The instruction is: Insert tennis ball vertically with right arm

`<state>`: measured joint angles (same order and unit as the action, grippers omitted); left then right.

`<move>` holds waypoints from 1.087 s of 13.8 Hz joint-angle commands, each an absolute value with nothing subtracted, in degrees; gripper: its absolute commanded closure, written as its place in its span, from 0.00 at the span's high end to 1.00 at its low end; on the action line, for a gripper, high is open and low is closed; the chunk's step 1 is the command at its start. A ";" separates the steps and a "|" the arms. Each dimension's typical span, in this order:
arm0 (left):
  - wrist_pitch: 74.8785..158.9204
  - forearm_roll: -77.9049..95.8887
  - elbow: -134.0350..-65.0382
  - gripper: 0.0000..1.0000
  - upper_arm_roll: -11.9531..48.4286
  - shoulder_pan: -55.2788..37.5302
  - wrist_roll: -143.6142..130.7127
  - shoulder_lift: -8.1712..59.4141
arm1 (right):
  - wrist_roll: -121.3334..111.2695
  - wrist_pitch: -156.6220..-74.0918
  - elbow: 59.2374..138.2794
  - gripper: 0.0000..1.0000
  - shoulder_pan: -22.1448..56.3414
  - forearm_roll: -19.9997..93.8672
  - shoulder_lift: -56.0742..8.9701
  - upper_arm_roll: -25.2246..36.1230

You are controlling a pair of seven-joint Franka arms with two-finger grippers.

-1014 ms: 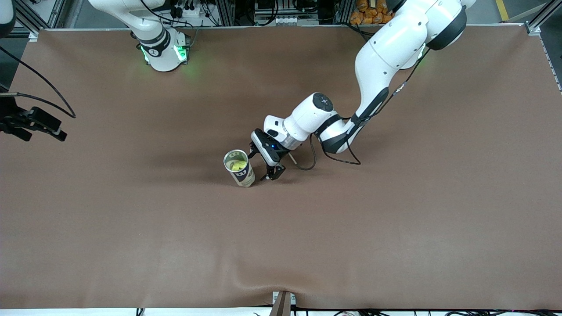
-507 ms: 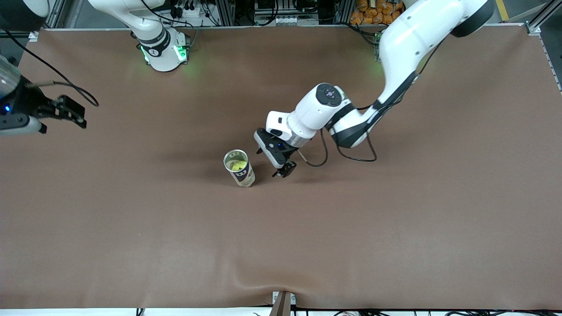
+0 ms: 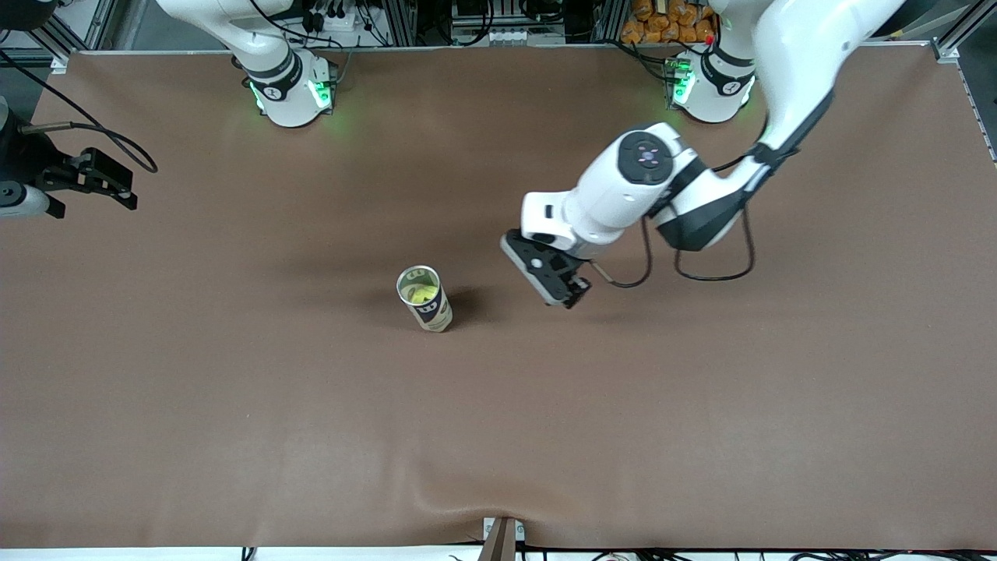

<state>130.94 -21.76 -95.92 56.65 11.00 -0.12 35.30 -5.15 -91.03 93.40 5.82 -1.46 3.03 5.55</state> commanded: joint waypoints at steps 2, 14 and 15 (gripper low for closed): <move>122.81 -21.53 -94.41 1.00 60.03 15.91 -0.44 33.84 | -1.67 -91.32 93.25 1.00 5.01 -1.85 3.16 5.19; 111.28 -15.82 -82.80 1.00 57.66 19.69 -1.67 34.89 | -1.06 -91.49 93.34 1.00 2.64 -1.76 2.46 5.19; 110.31 -15.21 -82.45 1.00 57.66 19.77 -2.45 34.81 | -1.05 -91.49 93.25 1.00 2.46 -1.58 2.46 5.19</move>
